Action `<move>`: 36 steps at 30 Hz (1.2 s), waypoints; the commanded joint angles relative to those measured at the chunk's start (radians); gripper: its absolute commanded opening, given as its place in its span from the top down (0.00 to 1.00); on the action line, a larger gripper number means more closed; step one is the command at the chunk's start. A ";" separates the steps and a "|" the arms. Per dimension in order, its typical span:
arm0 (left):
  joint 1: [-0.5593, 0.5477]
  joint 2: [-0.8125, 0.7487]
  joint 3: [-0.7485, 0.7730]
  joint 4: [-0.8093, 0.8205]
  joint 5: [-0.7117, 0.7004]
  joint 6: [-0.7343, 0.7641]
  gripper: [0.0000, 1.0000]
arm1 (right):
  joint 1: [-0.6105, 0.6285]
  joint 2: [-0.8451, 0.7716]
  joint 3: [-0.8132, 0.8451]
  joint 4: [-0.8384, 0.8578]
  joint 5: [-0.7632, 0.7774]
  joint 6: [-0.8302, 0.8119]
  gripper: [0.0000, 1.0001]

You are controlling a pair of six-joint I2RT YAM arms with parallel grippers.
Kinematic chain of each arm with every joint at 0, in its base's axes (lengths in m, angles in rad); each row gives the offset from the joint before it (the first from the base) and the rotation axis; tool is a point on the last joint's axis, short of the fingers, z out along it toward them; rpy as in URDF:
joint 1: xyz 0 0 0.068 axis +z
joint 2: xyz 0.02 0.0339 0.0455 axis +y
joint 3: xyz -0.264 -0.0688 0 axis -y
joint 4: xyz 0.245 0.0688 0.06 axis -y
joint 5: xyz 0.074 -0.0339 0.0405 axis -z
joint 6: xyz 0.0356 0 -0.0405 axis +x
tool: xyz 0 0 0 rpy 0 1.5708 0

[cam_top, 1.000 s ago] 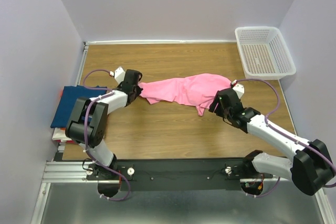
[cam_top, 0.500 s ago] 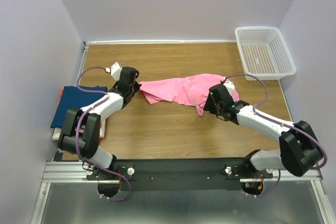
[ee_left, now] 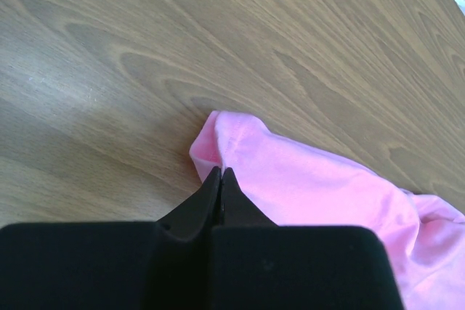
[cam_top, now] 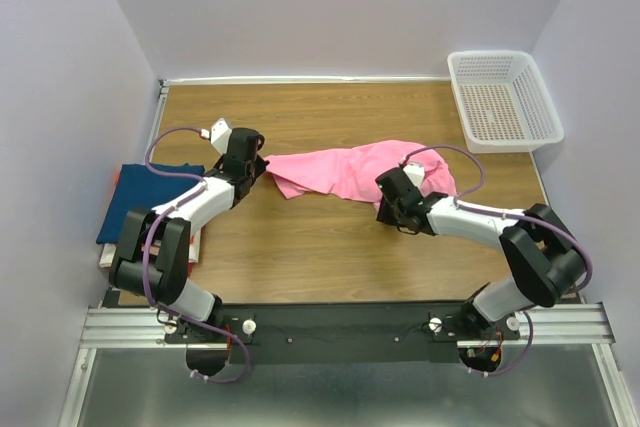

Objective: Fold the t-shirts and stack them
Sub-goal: Flatten the tshirt out

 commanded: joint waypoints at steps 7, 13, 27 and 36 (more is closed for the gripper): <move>0.007 -0.060 0.006 -0.009 0.010 0.020 1.00 | 0.008 0.010 0.104 0.007 0.094 -0.006 1.00; 0.009 -0.143 0.052 -0.096 -0.001 0.043 1.00 | 0.005 -0.211 0.180 -0.138 0.162 -0.027 1.00; 0.009 -0.471 0.261 -0.320 -0.004 0.097 1.00 | 0.005 -0.567 0.643 -0.484 0.290 -0.142 1.00; 0.009 -0.513 0.440 -0.377 -0.041 0.137 1.00 | 0.005 -0.428 0.858 -0.471 0.284 -0.254 1.00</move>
